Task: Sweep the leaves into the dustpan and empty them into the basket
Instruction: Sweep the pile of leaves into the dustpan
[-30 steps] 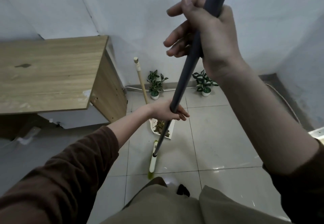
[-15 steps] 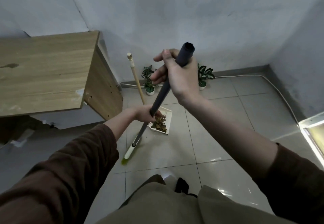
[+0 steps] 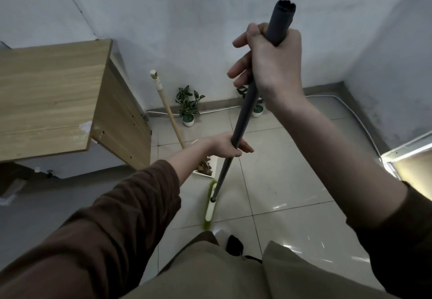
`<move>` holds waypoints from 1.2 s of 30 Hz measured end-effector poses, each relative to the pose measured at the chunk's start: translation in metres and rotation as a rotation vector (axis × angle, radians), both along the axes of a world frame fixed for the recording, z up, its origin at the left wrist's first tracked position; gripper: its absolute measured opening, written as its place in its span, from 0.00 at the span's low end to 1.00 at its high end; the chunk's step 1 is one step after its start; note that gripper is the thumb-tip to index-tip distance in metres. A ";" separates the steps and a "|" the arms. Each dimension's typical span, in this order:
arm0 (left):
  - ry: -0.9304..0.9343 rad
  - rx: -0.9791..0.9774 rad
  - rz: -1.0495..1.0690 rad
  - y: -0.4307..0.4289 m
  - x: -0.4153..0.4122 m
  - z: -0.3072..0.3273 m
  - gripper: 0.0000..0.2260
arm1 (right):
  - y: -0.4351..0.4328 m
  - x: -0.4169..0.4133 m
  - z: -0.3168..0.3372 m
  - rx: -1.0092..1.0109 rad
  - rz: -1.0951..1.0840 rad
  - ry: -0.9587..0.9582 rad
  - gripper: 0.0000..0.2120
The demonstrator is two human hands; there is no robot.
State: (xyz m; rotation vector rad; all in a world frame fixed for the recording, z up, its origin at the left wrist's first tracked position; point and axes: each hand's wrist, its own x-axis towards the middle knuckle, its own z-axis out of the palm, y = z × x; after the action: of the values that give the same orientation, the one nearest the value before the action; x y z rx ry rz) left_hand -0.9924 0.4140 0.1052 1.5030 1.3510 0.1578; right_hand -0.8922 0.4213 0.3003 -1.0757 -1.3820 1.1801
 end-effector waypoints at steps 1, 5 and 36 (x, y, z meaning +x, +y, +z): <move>-0.008 0.004 0.010 0.003 0.006 0.000 0.19 | 0.003 0.003 0.002 0.007 0.006 -0.011 0.15; -0.042 0.056 0.078 0.018 0.027 -0.001 0.19 | 0.016 0.018 0.007 0.046 0.079 -0.012 0.15; -0.199 0.060 0.033 0.092 0.024 -0.009 0.14 | 0.075 -0.022 0.001 0.073 -0.002 -0.163 0.15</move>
State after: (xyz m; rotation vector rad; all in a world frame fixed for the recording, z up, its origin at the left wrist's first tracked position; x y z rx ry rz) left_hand -0.9685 0.5061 0.0957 1.4733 1.2213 0.3623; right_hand -0.9147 0.4961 0.3017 -1.1416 -1.5367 1.0511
